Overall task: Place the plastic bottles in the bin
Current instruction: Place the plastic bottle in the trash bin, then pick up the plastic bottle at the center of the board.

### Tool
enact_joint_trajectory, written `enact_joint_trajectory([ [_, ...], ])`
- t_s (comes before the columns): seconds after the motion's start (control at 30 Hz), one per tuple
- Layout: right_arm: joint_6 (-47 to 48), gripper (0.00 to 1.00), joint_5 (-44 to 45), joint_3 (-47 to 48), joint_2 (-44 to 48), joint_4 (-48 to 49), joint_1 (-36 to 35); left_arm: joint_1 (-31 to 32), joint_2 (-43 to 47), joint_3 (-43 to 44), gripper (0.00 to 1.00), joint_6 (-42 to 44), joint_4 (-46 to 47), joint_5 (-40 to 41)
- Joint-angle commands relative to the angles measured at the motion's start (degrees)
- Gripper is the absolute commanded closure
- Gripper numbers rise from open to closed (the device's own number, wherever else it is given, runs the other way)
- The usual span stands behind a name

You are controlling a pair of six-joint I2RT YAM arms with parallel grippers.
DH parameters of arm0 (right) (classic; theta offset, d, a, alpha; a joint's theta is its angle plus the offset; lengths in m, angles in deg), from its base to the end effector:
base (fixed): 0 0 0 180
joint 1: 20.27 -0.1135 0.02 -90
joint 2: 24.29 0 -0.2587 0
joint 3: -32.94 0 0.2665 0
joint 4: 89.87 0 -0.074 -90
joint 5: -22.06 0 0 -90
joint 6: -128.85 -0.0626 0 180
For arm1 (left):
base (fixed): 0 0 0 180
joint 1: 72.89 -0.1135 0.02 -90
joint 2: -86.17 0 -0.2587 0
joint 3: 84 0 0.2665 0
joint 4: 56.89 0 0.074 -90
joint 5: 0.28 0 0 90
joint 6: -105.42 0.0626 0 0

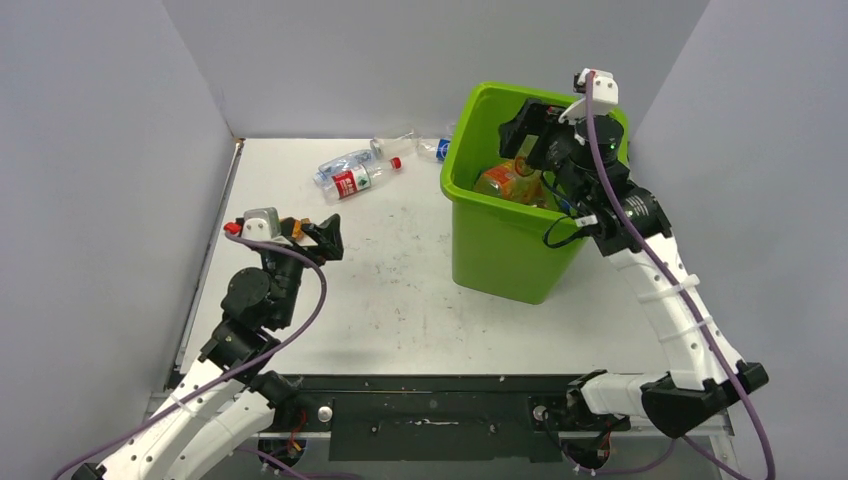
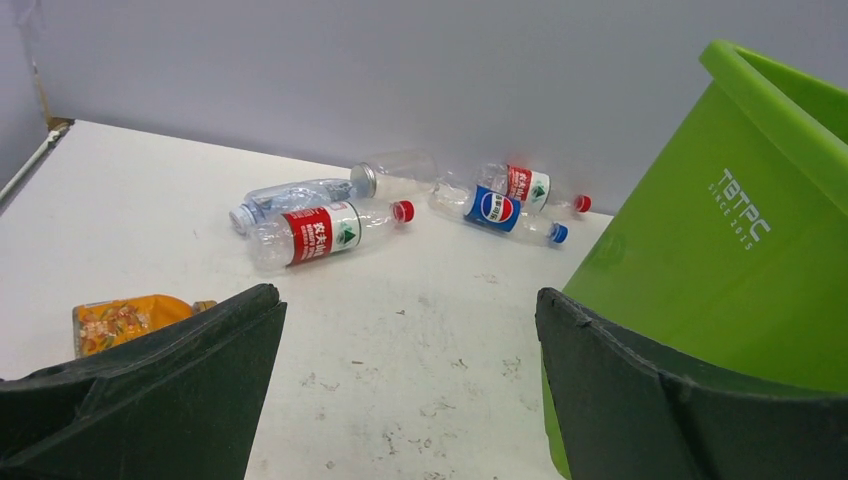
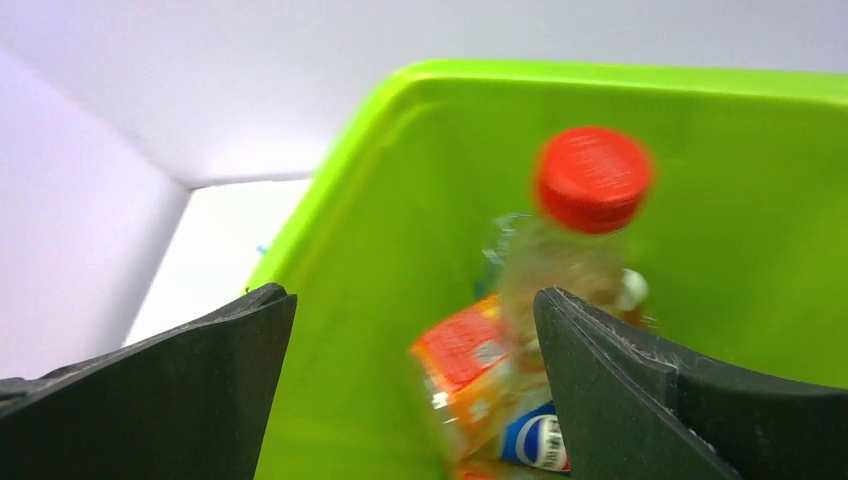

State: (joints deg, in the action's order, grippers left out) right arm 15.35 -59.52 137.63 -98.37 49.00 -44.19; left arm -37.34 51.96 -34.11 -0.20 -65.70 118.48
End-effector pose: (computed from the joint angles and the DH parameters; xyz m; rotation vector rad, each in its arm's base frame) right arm 0.2890 0.1181 0.4732 0.1020 1.7735 0.4733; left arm 0.1726 -0.0863 0.3464 -0.1584 1.4675 -0.3627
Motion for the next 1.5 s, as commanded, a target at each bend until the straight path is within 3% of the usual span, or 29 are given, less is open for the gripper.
enact_joint_trajectory([
  [0.0,-0.2,0.06,-1.8,4.0,7.4,3.3,-7.1,0.2,1.1,0.4,0.04,-0.2,1.4,3.9],
  [0.23,0.5,0.0,-3.7,4.7,10.0,-0.5,-9.3,0.3,-0.9,1.3,0.04,-0.2,-0.2,6.4],
  [0.3,1.6,0.05,-2.0,4.0,11.0,-0.6,-9.3,0.3,-1.4,1.3,0.04,-0.2,-0.3,6.3],
  [0.53,2.6,0.06,-1.4,3.7,12.6,-1.3,-9.3,0.3,-2.6,1.0,0.04,0.3,-0.3,8.2],
  [0.6,2.8,0.06,-5.1,2.7,14.0,-0.4,-9.3,0.3,-3.9,1.6,0.04,0.3,-1.3,9.9],
  [0.73,2.5,0.06,-20.7,-3.3,18.4,5.3,-9.3,0.0,-8.9,4.5,0.04,-1.7,-7.5,15.1],
  [0.83,0.5,0.06,-27.5,-9.9,22.7,9.5,-9.3,-3.8,-14.1,7.4,0.04,-8.5,-14.4,14.6],
  [1.03,-3.5,0.06,-28.9,-23.9,31.7,16.7,-9.3,-28.7,-25.0,9.7,0.04,-33.8,-25.6,-11.1],
  [1.1,-4.4,0.06,-29.3,-26.2,33.4,17.6,-9.3,-34.1,-28.5,9.6,0.04,-40.1,-27.4,-14.5],
  [1.2,-5.5,0.06,-30.0,-28.0,34.7,18.4,-9.3,-38.8,-30.3,8.1,0.04,-48.2,-26.7,-14.5],
  [1.33,-5.5,0.06,-30.5,-29.1,35.2,18.6,-9.3,-39.5,-30.0,7.3,0.04,-56.9,-23.5,-8.6],
  [1.47,-5.5,0.06,-30.7,-29.9,35.7,19.0,-9.3,-39.7,-35.0,11.5,0.04,-60.1,-25.1,-1.5],
])
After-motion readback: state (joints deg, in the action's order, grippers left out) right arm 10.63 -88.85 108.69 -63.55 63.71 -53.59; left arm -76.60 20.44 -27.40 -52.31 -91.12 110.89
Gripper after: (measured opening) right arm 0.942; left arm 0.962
